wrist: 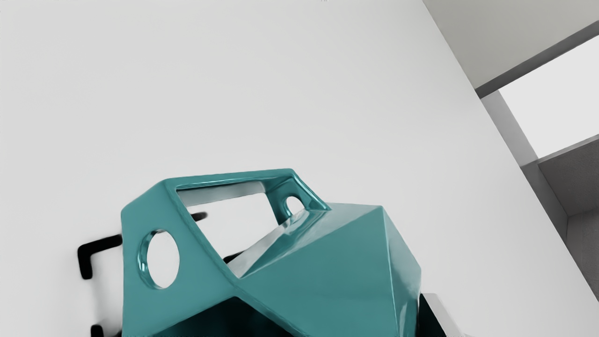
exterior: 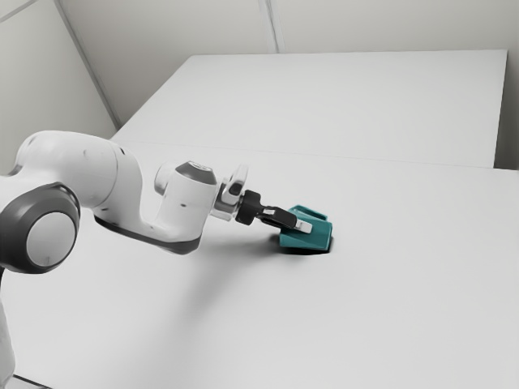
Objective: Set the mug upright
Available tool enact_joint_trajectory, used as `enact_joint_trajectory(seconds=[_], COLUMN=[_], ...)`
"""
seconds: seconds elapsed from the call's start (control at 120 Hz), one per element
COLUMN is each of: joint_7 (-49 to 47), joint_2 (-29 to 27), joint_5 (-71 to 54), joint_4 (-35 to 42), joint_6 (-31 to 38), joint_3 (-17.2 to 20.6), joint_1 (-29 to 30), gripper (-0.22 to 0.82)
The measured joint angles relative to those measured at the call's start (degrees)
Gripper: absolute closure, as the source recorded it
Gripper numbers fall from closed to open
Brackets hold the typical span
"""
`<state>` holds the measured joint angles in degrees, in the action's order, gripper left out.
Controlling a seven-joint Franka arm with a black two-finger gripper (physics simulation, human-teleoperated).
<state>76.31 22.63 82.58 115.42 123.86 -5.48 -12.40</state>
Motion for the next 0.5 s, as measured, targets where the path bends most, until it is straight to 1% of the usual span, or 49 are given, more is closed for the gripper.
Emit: enact_joint_trajectory(seconds=[0.192, 0.35, 0.5], joint_7=[0.10, 0.17, 0.23], joint_2=[-0.30, -1.64, -4.27], joint_5=[-0.13, -0.34, -0.65], joint_4=[0.00, 0.05, 0.47], joint_6=[0.22, 0.44, 1.17], joint_3=[0.04, 0.06, 0.19], joint_1=[-0.09, -0.16, -0.45], gripper=[0.71, 0.76, 0.77])
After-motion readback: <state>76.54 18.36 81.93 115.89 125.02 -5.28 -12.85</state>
